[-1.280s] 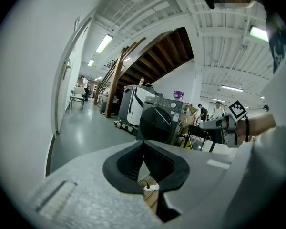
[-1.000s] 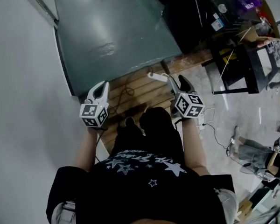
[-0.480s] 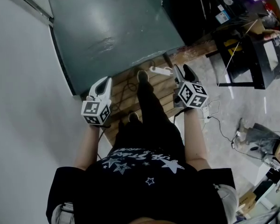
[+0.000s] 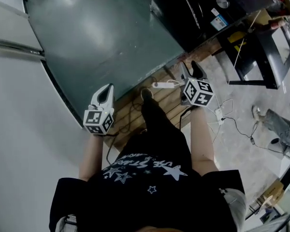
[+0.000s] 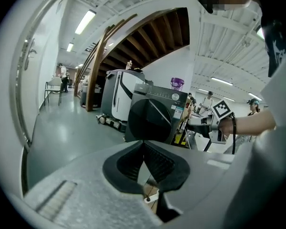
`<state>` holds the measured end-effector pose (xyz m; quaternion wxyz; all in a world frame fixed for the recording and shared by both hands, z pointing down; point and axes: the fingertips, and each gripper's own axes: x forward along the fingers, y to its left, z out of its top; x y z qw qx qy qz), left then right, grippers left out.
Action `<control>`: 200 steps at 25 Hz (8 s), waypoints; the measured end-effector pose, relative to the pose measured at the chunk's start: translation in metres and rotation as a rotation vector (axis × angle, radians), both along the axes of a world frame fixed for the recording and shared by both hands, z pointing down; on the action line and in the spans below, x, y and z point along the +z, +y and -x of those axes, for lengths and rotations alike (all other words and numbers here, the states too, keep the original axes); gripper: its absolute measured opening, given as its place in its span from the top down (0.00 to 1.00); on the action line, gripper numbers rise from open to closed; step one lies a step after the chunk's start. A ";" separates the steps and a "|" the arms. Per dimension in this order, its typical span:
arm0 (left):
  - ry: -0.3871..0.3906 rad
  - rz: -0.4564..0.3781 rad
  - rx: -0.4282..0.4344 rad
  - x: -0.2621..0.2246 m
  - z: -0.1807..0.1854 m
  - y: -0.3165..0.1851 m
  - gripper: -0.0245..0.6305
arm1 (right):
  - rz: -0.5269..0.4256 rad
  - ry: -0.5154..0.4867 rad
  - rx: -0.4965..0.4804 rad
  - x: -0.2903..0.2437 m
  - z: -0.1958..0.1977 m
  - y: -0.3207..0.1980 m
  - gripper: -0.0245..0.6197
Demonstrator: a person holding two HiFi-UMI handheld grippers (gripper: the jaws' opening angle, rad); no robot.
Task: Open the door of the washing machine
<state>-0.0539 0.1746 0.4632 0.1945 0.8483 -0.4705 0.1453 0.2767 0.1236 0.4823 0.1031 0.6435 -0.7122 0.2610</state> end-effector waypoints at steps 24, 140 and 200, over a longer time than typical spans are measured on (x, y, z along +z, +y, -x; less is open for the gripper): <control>-0.038 0.091 0.195 0.008 -0.130 -0.206 0.95 | 0.113 0.117 0.152 0.049 -0.149 -0.210 0.60; 0.048 0.148 -0.099 0.000 0.350 -0.422 0.95 | 0.360 -0.082 0.287 0.081 0.400 -0.422 0.76; -0.023 0.076 0.058 -0.093 0.414 -0.590 0.95 | 0.117 0.091 0.272 -0.074 0.478 -0.600 0.83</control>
